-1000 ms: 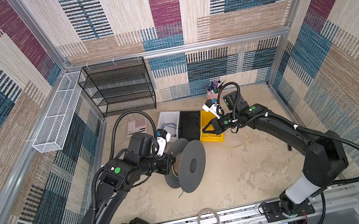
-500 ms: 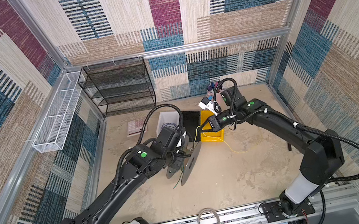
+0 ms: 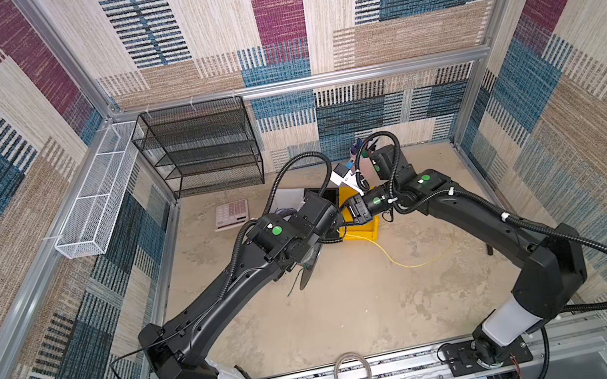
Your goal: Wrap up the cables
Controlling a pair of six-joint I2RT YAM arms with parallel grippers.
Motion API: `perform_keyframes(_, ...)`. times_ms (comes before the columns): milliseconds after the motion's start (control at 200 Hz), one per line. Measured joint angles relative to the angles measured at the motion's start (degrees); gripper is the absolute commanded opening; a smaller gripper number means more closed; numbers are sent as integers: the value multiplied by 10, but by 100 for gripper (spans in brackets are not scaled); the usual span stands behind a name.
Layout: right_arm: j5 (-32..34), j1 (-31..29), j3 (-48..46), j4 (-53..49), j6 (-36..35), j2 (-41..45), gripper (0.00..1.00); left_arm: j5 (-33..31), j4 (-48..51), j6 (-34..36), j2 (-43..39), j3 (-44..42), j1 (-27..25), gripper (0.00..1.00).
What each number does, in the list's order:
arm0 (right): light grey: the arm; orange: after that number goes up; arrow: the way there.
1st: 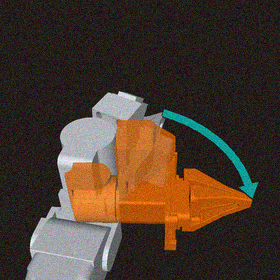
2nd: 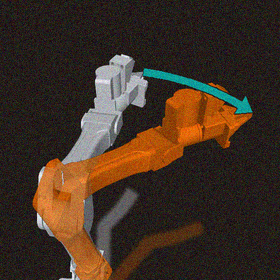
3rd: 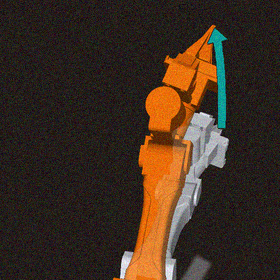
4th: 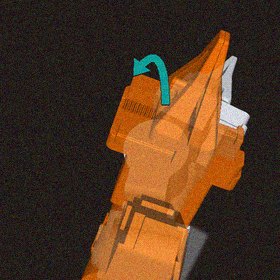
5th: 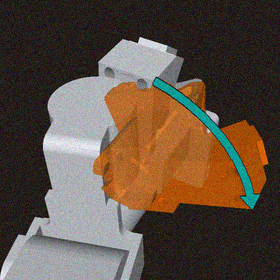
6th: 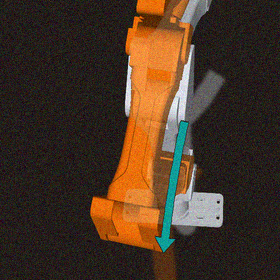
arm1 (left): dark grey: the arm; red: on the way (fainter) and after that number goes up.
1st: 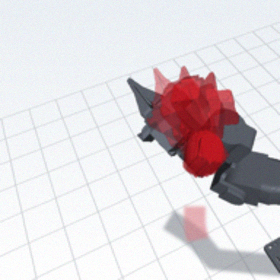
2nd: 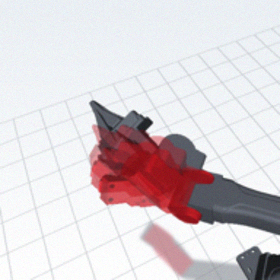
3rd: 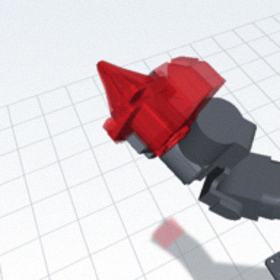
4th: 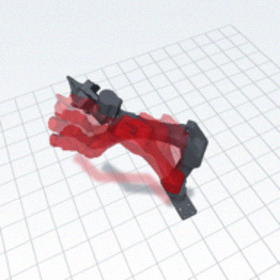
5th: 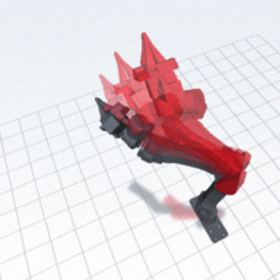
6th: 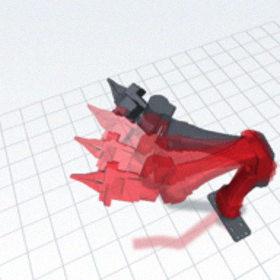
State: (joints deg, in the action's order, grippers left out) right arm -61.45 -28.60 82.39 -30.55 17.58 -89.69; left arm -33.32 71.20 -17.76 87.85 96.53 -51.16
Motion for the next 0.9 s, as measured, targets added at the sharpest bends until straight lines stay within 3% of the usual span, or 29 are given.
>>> perform_keyframes(240, -11, -51, -10, 65, 59, 6, 0, -31, 57, -74, 55, 97, 0, 0)
perform_keyframes(376, -14, -68, -53, 127, 92, 23, 10, -40, 89, -80, 76, 147, 1, 0)
perform_keyframes(456, -12, -71, -70, 146, 95, 37, 24, -42, 100, -79, 82, 166, 1, 0)
perform_keyframes(576, -15, -78, -99, 156, 94, 65, 30, -63, 97, -81, 85, 192, 4, 0)
perform_keyframes(791, -29, -101, -157, 162, 100, 108, 30, -101, 87, -86, 87, 204, 9, 0)
perform_keyframes(901, -29, -115, -189, 168, 102, 129, 24, -97, 82, -87, 85, 206, 17, 0)
